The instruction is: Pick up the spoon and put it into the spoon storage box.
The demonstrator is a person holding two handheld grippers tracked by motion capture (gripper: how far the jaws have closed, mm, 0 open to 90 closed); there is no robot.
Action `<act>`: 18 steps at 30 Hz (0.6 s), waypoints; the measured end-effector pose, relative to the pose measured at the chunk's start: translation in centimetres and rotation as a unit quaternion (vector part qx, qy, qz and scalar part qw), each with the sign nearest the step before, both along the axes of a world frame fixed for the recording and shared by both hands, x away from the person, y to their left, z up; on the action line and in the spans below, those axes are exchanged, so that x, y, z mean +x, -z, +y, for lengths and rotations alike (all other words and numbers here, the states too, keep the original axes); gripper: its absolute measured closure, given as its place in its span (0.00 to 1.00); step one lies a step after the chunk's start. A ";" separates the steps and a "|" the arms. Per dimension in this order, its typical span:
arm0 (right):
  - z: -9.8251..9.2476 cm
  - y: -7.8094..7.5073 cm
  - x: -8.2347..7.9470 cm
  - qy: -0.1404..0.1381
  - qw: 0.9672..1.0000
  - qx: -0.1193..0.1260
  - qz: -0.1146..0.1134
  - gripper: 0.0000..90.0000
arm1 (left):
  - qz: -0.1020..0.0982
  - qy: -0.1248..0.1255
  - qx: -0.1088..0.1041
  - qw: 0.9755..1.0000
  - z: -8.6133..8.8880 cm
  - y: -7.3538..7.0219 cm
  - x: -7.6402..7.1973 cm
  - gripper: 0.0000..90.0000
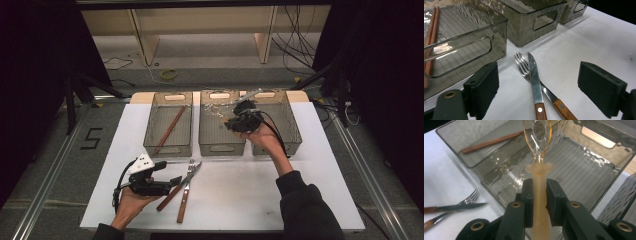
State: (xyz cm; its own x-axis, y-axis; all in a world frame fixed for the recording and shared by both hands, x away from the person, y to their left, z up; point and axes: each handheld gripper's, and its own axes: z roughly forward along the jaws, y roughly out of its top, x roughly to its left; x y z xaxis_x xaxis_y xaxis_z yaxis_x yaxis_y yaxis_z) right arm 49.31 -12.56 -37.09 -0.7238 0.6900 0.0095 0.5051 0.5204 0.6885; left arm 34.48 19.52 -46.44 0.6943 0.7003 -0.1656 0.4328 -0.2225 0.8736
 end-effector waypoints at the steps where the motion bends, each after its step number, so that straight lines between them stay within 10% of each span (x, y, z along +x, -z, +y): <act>1: 0.0 0.1 0.2 0.003 1.000 -0.004 0.001 0.87 | 0.001 0.000 0.000 1.000 0.0 0.0 0.0 0.19; 18: 1.0 1.5 2.3 0.033 0.999 -0.001 0.019 0.86 | -0.001 0.004 -0.001 1.000 -0.1 0.0 0.0 0.19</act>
State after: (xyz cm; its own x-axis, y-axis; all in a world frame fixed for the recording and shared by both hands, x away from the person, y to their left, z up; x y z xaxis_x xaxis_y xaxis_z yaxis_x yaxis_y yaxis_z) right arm 51.65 -11.56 -38.63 -0.6761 0.7359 0.0352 0.5644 0.4866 0.6669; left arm 34.50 19.45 -46.42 0.6995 0.6951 -0.1662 0.4302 -0.2238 0.8746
